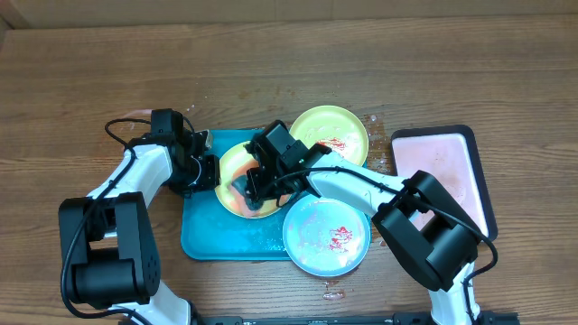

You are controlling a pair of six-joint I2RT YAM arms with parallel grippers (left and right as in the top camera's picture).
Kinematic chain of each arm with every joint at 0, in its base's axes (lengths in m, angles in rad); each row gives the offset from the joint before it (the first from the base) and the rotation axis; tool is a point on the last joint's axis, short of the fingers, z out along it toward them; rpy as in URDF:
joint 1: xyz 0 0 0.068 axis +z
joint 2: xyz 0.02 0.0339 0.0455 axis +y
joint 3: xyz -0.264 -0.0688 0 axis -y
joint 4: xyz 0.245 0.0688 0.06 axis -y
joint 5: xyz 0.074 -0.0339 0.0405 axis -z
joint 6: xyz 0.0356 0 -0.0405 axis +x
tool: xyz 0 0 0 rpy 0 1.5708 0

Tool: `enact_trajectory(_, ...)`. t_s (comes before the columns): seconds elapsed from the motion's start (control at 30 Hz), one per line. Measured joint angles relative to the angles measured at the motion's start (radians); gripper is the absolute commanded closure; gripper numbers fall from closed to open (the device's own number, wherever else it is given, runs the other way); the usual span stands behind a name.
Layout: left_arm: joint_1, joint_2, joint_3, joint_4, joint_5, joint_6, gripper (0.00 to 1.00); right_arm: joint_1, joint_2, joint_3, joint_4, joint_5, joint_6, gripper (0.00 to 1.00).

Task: Clean dirty plates on tray and stack at the side
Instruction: 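Scrub the held yellow plate's surface with the sponge in the right gripper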

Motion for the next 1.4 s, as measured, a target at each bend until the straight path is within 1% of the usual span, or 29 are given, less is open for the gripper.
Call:
enact_trajectory(0.2,0.0,0.0,0.0,0.0,0.0,0.0,0.96,-0.007,0.007,0.0,0.088,0.072,0.013,0.96)
enact_trajectory(0.33,0.0,0.0,0.0,0.0,0.0,0.0,0.96,-0.025,0.007,0.0,0.096,0.203,0.002,0.96)
enact_trajectory(0.4,0.0,0.0,0.0,0.0,0.0,0.0,0.96,-0.034,0.007,0.0,0.069,0.263,-0.017,0.96)
enact_trajectory(0.47,0.0,0.0,0.0,0.001,0.0,0.0,0.96,-0.045,0.007,0.014,-0.009,0.335,-0.065,0.96)
enact_trajectory(0.5,0.0,0.0,0.0,0.001,0.0,0.0,0.96,-0.046,0.007,0.018,-0.019,0.346,-0.077,0.96)
enact_trajectory(0.63,0.0,0.0,-0.001,0.003,0.002,0.0,0.96,-0.047,0.007,0.084,-0.148,0.451,-0.172,0.96)
enact_trajectory(0.77,0.0,0.0,-0.002,0.004,0.003,0.0,0.96,-0.047,0.007,0.119,-0.224,0.518,-0.239,0.96)
enact_trajectory(0.93,0.0,0.0,-0.002,0.004,0.003,0.0,0.96,-0.047,0.007,0.122,-0.249,0.534,-0.272,0.96)
enact_trajectory(1.13,0.0,0.0,-0.002,0.004,0.003,-0.001,0.96,-0.039,0.038,0.135,-0.216,0.48,-0.286,0.96)
enact_trajectory(1.4,0.0,0.0,-0.003,0.005,0.003,-0.001,0.96,-0.015,0.073,0.166,-0.186,0.477,-0.316,0.96)
